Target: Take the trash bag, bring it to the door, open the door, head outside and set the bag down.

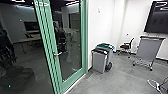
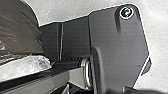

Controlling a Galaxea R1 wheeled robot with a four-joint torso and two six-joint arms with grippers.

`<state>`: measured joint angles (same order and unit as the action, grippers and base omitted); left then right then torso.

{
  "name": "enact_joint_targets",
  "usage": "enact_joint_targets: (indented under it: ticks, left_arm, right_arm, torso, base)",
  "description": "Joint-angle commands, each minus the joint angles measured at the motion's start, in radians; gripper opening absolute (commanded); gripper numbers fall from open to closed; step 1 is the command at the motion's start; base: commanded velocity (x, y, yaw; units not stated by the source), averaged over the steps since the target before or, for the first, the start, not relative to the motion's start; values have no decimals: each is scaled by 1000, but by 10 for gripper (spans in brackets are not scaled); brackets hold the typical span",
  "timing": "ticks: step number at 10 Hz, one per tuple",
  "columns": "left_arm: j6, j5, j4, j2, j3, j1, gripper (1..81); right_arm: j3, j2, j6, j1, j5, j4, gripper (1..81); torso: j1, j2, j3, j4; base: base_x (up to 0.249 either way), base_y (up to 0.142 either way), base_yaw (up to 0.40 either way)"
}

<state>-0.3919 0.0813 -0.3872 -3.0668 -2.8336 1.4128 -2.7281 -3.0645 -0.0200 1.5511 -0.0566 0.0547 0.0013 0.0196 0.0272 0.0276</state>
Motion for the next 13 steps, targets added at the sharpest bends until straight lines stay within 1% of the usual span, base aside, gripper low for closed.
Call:
enact_joint_targets:
  ticks: [1, 9, 13]
  left_arm:
    - [-5, 58, 5, 0, -3, -64, 10]
    - [-5, 58, 5, 0, -1, -64, 10]
    - [-5, 60, 5, 0, -1, -63, 10]
  right_arm:
    - [2, -10, 5, -42, 54, -13, 811]
    - [2, -12, 5, -42, 54, -13, 811]
    - [2, -12, 5, -42, 54, -13, 811]
  torso:
    - [0, 0, 0, 0]
    - [0, 0, 0, 0]
    - [0, 0, 0, 0]
  base:
    - [204, 0, 0]
    - [203, 0, 0]
    - [195, 68, 0]
